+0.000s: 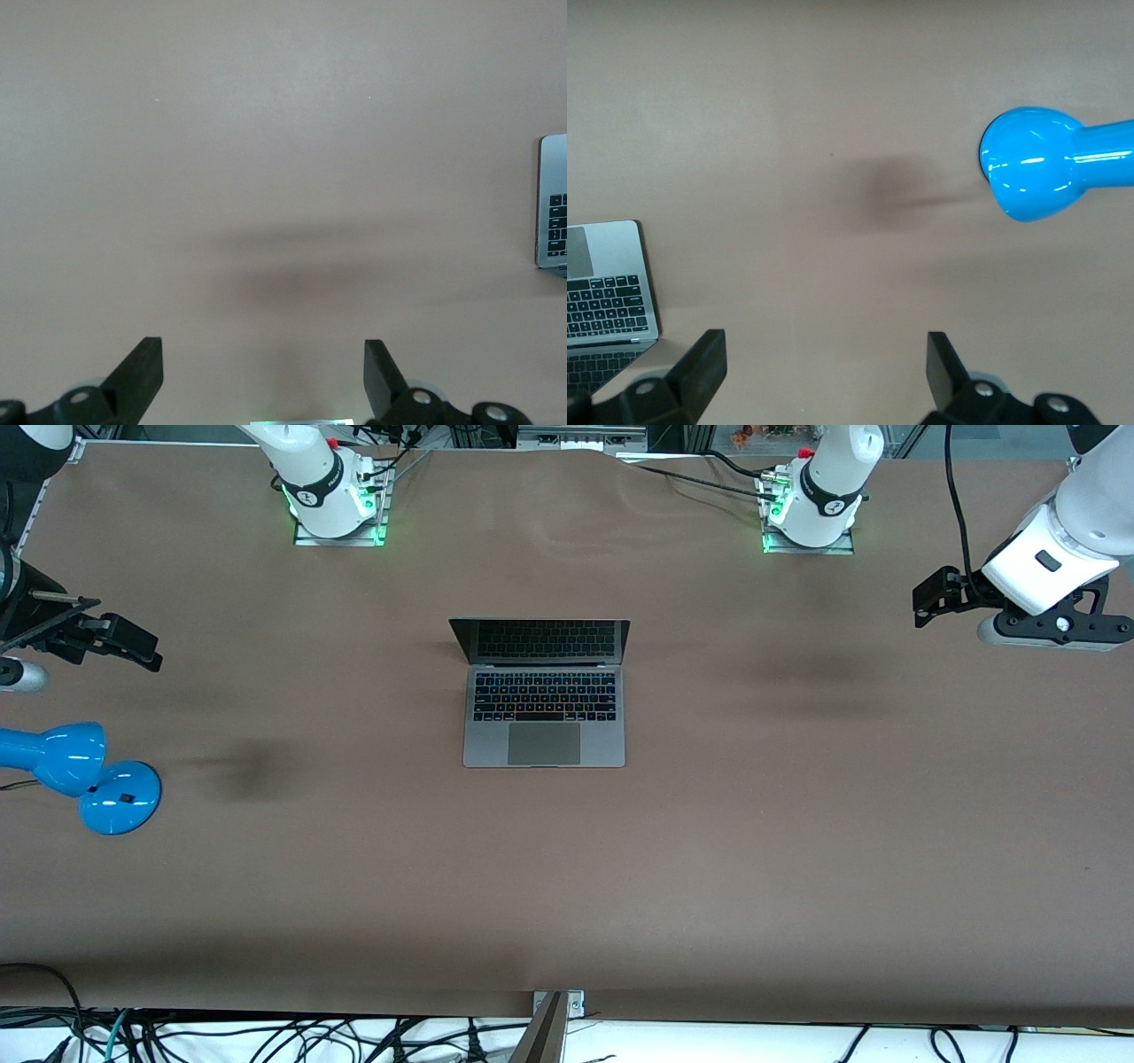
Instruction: Close laptop with both arms from behind
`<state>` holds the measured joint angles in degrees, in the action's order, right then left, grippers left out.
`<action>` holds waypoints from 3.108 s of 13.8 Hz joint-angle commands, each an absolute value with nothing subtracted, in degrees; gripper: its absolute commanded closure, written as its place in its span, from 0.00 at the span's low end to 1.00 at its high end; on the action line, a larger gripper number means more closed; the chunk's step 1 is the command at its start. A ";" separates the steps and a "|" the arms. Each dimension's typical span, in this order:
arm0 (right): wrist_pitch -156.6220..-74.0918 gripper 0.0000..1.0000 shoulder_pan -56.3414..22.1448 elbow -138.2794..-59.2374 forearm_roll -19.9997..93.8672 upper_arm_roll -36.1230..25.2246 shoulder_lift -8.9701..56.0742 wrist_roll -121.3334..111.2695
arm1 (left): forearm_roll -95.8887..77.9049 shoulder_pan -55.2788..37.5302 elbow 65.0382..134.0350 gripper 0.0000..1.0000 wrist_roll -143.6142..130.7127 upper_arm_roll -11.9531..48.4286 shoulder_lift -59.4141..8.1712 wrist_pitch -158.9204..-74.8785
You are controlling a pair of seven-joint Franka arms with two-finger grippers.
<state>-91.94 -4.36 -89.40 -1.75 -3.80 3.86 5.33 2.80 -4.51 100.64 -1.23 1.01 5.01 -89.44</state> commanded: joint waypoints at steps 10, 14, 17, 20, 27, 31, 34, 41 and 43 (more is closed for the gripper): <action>-92.37 0.00 -4.57 -89.74 -0.88 -4.31 3.43 4.75 | 1.67 -4.22 101.51 0.00 -0.88 1.23 5.36 -90.35; -92.37 0.00 -4.57 -89.65 -0.88 -4.31 3.43 4.75 | 1.58 -4.74 101.16 0.00 -1.31 1.41 5.36 -90.18; -92.37 0.00 -4.57 -89.74 -0.88 -4.31 3.43 4.75 | 1.23 -4.92 100.81 0.00 -3.32 3.33 5.71 -90.00; -92.37 0.00 -4.57 -89.65 -0.88 -4.31 3.43 4.75 | 0.26 -4.92 100.72 0.00 -8.25 6.76 6.06 -89.91; -92.20 0.00 -4.57 -89.74 -0.88 -4.31 3.43 4.75 | -1.84 -5.18 100.28 0.00 -22.75 16.07 4.75 -90.26; -91.76 0.00 -4.66 -89.91 -0.79 -4.04 3.51 4.66 | -3.78 -5.36 99.49 0.00 -29.16 21.17 2.55 -90.26; -90.10 0.00 -5.97 -90.09 -0.97 -3.17 5.09 3.17 | -3.87 -5.36 99.49 0.01 -35.40 26.44 0.36 -90.26; -72.70 0.00 -16.15 -90.26 2.00 -1.49 9.04 4.65 | -7.82 -5.98 99.67 0.73 -40.59 32.42 -4.82 -90.26; -72.51 0.00 -18.45 -90.35 4.73 -1.41 10.89 4.83 | -7.91 -6.06 99.49 1.00 -43.76 33.92 -7.81 -90.26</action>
<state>-73.69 -16.86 -90.26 2.40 -1.14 9.50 4.53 -6.89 -5.84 100.64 -40.75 32.62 -4.38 -90.20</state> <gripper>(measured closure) 0.000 0.656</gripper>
